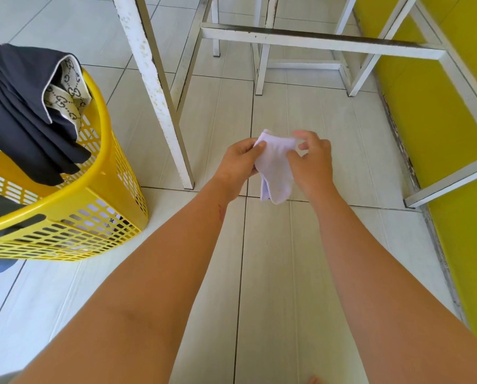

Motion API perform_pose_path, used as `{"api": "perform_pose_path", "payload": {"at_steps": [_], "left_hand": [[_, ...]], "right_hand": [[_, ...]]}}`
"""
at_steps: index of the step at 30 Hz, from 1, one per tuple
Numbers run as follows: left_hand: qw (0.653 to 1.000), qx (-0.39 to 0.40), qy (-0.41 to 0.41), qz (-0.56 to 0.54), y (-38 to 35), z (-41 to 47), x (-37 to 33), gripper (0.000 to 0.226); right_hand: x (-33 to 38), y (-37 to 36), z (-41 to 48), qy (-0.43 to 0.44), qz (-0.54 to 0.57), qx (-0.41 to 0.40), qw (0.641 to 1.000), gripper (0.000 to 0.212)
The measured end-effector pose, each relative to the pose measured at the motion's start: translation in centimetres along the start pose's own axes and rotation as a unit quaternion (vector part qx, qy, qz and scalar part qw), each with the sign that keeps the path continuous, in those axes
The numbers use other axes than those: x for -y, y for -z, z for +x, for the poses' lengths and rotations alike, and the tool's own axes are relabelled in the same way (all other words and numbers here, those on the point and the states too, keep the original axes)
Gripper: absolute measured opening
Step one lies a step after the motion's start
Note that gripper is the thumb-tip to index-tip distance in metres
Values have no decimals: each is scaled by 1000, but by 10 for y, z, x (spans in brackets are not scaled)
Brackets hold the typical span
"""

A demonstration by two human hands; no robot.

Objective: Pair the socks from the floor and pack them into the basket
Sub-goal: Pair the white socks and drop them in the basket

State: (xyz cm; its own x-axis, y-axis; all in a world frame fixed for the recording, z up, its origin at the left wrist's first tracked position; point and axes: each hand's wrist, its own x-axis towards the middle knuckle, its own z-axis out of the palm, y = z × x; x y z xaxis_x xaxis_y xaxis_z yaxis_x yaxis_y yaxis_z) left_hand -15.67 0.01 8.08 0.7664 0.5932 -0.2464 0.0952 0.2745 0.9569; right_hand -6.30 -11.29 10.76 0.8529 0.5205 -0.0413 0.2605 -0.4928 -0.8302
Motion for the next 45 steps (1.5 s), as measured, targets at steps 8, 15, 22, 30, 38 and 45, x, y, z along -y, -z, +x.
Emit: {"api": "perform_pose_path", "payload": {"at_steps": [8, 15, 22, 30, 38, 45], "left_hand": [[998, -19, -12, 50, 12, -5, -8, 22], [999, -20, 16, 47, 39, -28, -20, 41], [993, -80, 19, 83, 79, -61, -9, 33], [969, -180, -50, 163, 92, -106, -73, 35], [904, -265, -134, 307, 130, -169, -163, 37], [857, -360, -69, 363, 226, -190, -177, 38]], "right_hand": [[-5, 4, -1, -36, -40, 106, 993, 46], [15, -13, -4, 11, 84, 138, 987, 19], [49, -39, -3, 29, 130, 215, 968, 18], [105, -36, -7, 24, 82, 298, 951, 18], [209, -36, -40, 74, 101, 379, 917, 15], [246, -120, -91, 172, -24, 241, 955, 45]]}}
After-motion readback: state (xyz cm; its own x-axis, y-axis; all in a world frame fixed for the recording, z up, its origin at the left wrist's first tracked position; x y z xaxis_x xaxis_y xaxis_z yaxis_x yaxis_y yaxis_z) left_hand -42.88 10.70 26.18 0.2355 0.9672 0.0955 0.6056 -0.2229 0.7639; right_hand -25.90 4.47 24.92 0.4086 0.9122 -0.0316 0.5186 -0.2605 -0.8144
